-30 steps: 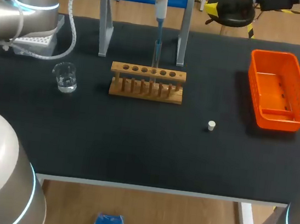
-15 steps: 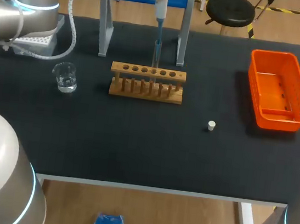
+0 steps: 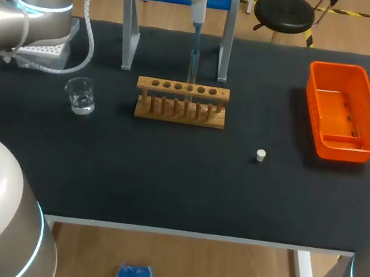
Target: Invert the test tube, pick up the pipette, mount the tip to pipette, aspirate from beaker and dispense into the tube, eject the tip, return the pipette, and cap with the stopper.
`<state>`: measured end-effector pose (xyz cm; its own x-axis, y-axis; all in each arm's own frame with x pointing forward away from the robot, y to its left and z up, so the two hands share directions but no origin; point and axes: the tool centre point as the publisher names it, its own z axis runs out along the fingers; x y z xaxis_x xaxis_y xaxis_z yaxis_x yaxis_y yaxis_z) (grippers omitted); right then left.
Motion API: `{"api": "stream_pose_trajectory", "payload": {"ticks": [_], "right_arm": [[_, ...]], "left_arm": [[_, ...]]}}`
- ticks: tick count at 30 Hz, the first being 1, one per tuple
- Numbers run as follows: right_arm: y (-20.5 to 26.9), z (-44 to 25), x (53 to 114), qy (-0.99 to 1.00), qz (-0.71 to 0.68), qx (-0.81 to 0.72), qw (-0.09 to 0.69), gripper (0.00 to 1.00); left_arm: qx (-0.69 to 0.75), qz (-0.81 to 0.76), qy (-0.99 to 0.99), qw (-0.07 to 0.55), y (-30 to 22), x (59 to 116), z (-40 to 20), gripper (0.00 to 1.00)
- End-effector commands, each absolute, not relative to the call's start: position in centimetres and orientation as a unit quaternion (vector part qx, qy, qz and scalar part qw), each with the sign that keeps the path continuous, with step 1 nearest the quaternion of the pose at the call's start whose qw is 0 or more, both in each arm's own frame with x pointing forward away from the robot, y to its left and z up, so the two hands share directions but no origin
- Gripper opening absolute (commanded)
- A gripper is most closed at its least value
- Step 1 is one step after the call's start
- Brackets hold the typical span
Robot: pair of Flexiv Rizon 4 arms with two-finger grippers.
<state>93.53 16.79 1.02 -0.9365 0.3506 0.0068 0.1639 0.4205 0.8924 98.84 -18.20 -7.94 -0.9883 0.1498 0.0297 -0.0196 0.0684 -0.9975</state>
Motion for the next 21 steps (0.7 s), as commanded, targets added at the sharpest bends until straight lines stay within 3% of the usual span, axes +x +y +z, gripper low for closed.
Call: {"api": "stream_pose_trajectory", "payload": {"ticks": [1, 21], "right_arm": [[18.5, 1.4, 94.6, 0.843, 0.506, 0.161, 0.086, 0.0], [21.8, 0.5, 96.4, 0.846, 0.495, 0.183, 0.072, 0.0]], "left_arm": [[-0.044, 0.681, -0.728, 0.06, -18.2, 98.7, -7.9, 0.0], [-0.044, 0.681, -0.728, 0.06, -18.2, 98.7, -7.9, 0.0]]}}
